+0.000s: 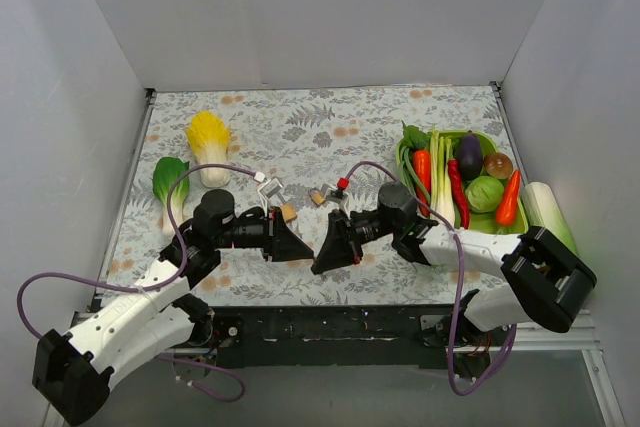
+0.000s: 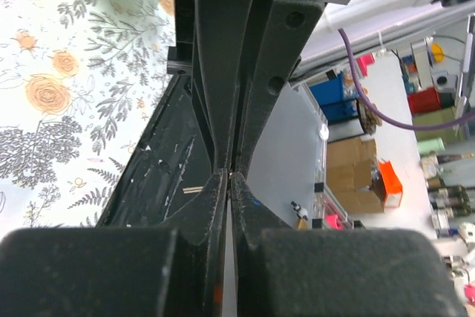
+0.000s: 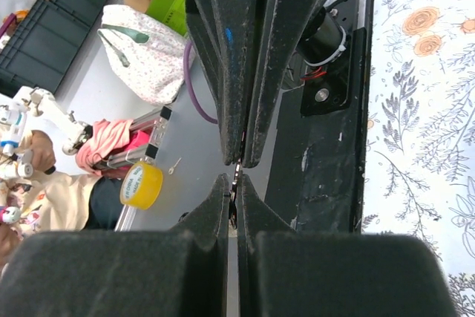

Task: Unlock with the key
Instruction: Adjust the key.

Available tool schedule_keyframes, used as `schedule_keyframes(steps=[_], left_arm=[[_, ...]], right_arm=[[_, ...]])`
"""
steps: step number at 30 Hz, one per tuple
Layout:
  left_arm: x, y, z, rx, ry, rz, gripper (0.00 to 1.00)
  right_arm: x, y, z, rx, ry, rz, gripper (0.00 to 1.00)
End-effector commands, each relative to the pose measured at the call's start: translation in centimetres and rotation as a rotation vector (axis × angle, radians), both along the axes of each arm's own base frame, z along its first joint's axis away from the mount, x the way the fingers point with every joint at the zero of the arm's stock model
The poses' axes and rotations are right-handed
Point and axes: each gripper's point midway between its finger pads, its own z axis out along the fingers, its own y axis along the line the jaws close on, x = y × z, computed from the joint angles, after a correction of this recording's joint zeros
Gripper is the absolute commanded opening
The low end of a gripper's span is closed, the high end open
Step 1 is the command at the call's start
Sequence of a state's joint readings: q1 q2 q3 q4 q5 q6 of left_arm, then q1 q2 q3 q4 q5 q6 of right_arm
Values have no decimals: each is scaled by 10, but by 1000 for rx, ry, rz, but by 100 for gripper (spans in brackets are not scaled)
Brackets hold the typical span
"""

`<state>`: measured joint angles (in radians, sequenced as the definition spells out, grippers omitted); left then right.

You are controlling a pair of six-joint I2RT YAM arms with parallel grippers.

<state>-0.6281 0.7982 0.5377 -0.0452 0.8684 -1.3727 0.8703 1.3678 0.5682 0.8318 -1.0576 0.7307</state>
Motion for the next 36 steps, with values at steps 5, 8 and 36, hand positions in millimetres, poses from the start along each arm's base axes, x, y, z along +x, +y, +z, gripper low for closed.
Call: schedule_keyframes(steps=[5, 8, 36], left_arm=[[23, 1, -4, -6, 73, 193, 0], [25, -1, -7, 12, 100, 188, 0], [22, -2, -2, 14, 82, 154, 0]], right_arm=[[21, 7, 1, -20, -92, -133, 32], [19, 3, 0, -16, -95, -146, 48], [25, -4, 2, 35, -98, -247, 15]])
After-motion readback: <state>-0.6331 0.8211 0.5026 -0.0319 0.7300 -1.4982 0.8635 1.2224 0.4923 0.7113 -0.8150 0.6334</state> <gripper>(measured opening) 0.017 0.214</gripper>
